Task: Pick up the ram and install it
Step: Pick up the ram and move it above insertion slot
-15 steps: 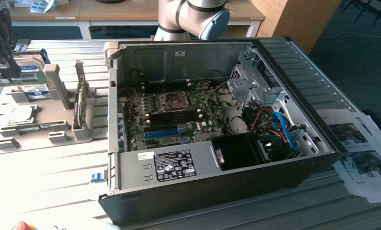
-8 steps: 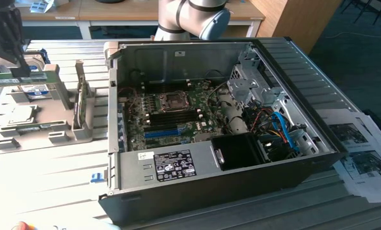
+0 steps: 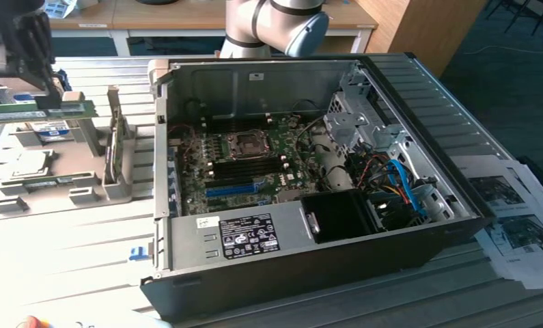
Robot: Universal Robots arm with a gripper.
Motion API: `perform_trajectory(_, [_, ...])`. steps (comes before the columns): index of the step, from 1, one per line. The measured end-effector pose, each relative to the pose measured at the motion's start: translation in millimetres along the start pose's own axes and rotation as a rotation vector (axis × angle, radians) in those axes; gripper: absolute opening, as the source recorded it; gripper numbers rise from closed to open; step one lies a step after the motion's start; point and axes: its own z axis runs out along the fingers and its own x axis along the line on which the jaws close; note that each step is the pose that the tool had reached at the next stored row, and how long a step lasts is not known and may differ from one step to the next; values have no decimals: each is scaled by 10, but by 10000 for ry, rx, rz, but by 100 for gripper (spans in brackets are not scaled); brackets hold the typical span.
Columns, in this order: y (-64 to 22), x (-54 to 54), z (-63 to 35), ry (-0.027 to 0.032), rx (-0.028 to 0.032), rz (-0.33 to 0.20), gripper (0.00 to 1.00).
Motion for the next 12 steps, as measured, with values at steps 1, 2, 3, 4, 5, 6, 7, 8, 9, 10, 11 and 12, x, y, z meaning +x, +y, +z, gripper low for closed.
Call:
perform_trajectory(1, [-26,0,-1,0,0,0,12])
perform_trajectory(2, [-52,0,-2,0,0,-1,12])
perform_trajectory(3, [-78,0,-3,-1,1,0,12])
perform_trajectory(4, [-104,0,-4,0,1,-1,12])
perform_trajectory(5, [-131,0,-5,-1,1,0,12])
perform_trajectory(6, [-155,0,-7,-1,1,-1,12])
perform_trajectory(7, [-179,0,-8,0,0,-1,12])
perform_trajectory(8, [-204,0,-9,0,0,-2,12])
perform_trajectory(9, [-227,0,-11,1,-1,-1,12])
perform_trajectory(10, [-251,0,-12,0,0,0,12])
perform_trajectory(11, [-275,0,-13,0,0,-1,12])
perform_trajectory(12, [-301,0,-14,0,0,0,12])
